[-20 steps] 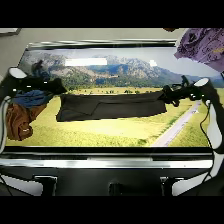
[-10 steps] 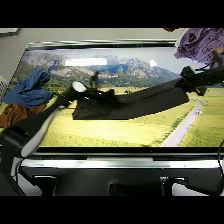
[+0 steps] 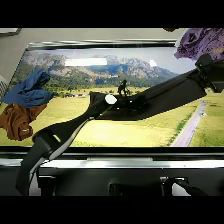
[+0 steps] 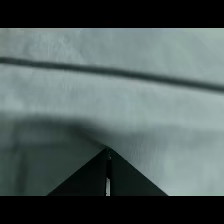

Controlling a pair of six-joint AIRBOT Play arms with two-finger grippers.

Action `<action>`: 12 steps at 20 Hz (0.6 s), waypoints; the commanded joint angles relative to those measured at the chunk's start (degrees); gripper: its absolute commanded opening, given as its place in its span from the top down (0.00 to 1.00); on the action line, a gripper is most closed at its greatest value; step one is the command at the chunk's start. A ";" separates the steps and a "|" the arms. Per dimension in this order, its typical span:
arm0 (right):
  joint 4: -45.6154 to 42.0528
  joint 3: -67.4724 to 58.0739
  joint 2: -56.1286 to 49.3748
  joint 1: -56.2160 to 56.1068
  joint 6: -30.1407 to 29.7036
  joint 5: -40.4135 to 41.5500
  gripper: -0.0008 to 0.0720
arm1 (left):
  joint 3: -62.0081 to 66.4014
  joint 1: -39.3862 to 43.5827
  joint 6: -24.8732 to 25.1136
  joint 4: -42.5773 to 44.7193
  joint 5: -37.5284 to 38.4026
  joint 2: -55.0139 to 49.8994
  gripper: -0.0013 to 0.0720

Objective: Fold the clothes and pants, and hang the long-sleeved shirts on hangers.

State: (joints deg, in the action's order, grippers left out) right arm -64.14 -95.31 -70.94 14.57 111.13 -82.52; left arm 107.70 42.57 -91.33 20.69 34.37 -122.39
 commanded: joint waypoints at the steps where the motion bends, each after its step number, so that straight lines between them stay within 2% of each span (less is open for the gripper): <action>1: 0.68 -0.09 0.83 -0.09 1.01 -0.11 0.94 | 8.00 1.46 -8.72 -0.85 -0.11 -6.60 0.96; 3: 0.55 -0.09 0.81 -0.07 1.01 0.00 0.94 | 9.77 1.27 -10.73 -1.11 1.99 -8.17 0.96; 7: 0.22 -0.07 0.48 -0.44 1.03 2.16 0.94 | 9.73 -2.99 -7.28 -0.63 10.84 -7.10 0.96; 12: -1.44 -0.02 -3.74 -9.38 5.31 5.14 0.94 | 9.70 -14.47 -7.23 14.21 24.61 2.08 0.96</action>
State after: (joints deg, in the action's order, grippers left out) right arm -64.60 -95.35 -72.55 10.00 113.82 -79.85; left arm 117.16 33.98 -98.80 26.24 49.39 -124.79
